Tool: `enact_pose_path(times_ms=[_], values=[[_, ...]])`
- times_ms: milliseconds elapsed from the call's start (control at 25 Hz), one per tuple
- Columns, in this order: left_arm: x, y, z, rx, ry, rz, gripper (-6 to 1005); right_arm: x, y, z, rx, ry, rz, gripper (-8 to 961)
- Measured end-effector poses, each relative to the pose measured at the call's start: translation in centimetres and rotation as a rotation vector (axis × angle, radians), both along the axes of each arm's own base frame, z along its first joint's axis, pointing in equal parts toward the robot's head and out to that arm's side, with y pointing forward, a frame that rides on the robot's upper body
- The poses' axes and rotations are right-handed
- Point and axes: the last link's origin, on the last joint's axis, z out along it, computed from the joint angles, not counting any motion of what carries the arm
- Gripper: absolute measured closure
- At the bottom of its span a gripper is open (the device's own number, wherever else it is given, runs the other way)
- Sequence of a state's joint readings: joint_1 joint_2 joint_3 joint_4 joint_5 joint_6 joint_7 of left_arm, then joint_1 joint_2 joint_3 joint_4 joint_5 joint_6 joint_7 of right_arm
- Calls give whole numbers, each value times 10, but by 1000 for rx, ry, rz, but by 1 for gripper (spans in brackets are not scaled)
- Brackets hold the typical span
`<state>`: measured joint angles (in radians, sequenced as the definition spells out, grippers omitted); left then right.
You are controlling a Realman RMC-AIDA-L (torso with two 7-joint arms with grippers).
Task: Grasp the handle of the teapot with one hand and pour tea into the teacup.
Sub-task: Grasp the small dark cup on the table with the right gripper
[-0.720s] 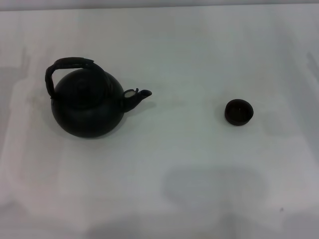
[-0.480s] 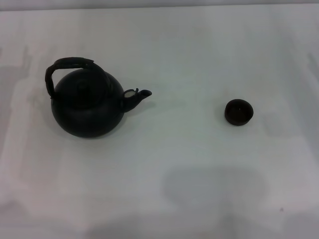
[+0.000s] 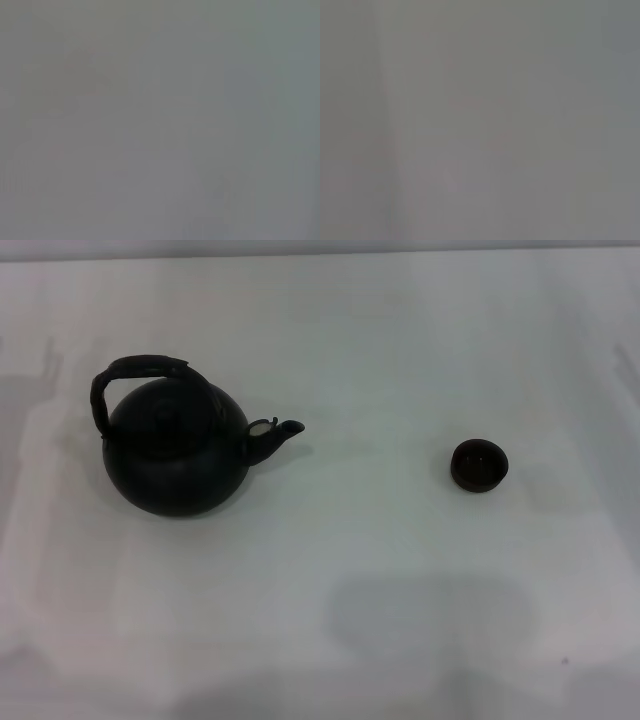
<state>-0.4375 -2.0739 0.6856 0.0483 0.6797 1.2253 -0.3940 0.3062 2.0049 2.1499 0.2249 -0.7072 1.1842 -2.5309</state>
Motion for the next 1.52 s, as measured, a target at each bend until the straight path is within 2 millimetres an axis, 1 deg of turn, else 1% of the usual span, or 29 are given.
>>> enact_pose_path(times_ms=[160,400,520,640,760,960,1000,1040,1160,1280,1400,1520], values=[[0,-1,-1,-2,3,-2,316,0,0,0,0,-4,1,108],[-5,-9,0,-12,22,-5,317,1,0,1,-11,-21,3,107],[-8,-18,2,-10,29,-11,317,5,-2,9,-22,-32,5,107],[-12,-29,2,-11,31,-15,317,8,-3,21,-63,-46,26,107],[-17,-42,2,-12,35,-16,317,7,-5,32,-113,-78,61,107],[-26,-64,4,-6,25,-4,316,-7,-3,39,-191,-145,149,106],[-26,-64,4,-6,25,-4,316,-10,-2,39,-213,-149,167,106],[-31,-73,4,-7,16,7,316,-13,-2,40,-234,-152,184,106],[-35,-81,4,-8,7,19,316,-23,2,38,-331,-169,224,106],[-36,-85,5,-5,2,22,316,-33,9,34,-468,-200,234,106],[-36,-85,5,-4,1,21,317,-43,17,27,-608,-249,213,106],[-34,-82,4,-4,1,14,317,-51,23,19,-695,-281,213,105]])
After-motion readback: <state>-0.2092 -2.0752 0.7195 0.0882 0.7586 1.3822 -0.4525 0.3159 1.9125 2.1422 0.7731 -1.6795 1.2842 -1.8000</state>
